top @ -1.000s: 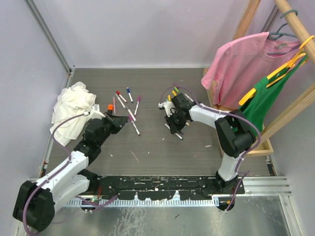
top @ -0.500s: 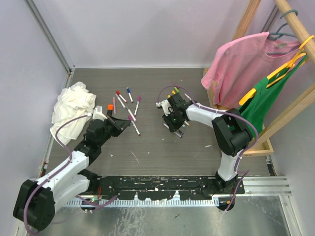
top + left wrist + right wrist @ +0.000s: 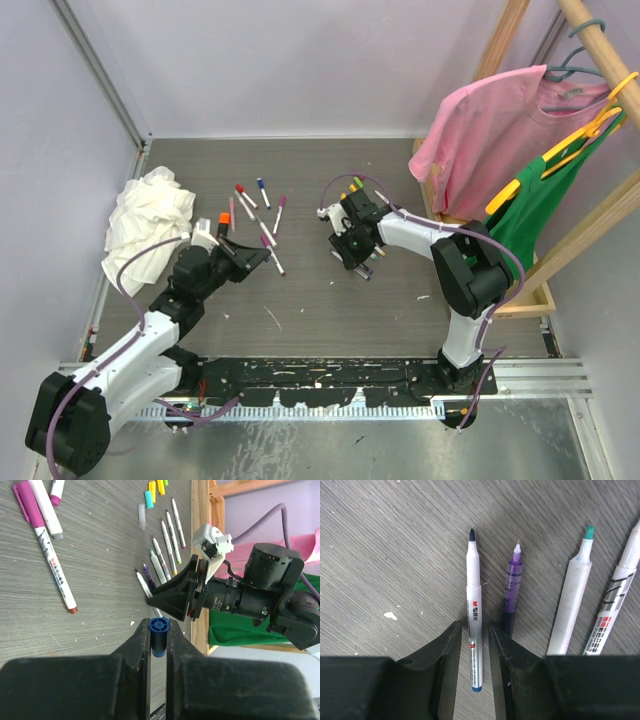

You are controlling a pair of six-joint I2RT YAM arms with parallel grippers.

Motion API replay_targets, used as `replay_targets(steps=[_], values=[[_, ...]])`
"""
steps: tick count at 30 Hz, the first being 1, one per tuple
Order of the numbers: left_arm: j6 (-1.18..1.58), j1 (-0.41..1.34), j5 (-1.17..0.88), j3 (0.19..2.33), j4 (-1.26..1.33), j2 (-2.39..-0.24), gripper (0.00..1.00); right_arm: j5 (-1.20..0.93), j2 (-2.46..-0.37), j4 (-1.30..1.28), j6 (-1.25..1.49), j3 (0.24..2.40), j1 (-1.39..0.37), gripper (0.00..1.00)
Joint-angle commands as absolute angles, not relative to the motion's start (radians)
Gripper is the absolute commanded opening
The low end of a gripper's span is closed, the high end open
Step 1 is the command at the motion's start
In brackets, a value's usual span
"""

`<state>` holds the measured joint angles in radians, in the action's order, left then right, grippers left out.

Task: Open the pen caps
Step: Place the pen at the center of the board, then place the pen cap at the center of the board.

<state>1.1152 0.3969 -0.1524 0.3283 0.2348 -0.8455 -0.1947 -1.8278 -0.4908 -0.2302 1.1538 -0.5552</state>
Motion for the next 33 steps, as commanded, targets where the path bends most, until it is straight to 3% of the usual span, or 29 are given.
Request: replay_targets(steps=[1, 9, 20, 25, 33], values=[[1.139, 0.395, -0.241, 0.319, 0.327, -0.863, 0.04, -0.171, -1.758, -0.497, -0.238, 1.175, -0.557, 0.35], [1.129, 0.398, -0.287, 0.305, 0.457, -0.957, 0.00, -0.216, -1.657, -0.504, -0.268, 1.173, -0.557, 0.35], [1.045, 0.483, -0.231, 0.470, 0.492, -1.229, 0.00, -0.516, -1.424, -0.481, -0.334, 1.180, -0.508, 0.35], [0.956, 0.546, -0.094, 0.620, 0.308, -1.364, 0.00, -0.583, -1.428, -0.521, -0.377, 1.239, -0.500, 0.56], [0.947, 0.617, 0.113, 1.000, -0.143, -1.633, 0.00, -0.788, -1.400, -0.554, -0.405, 1.191, -0.360, 0.56]])
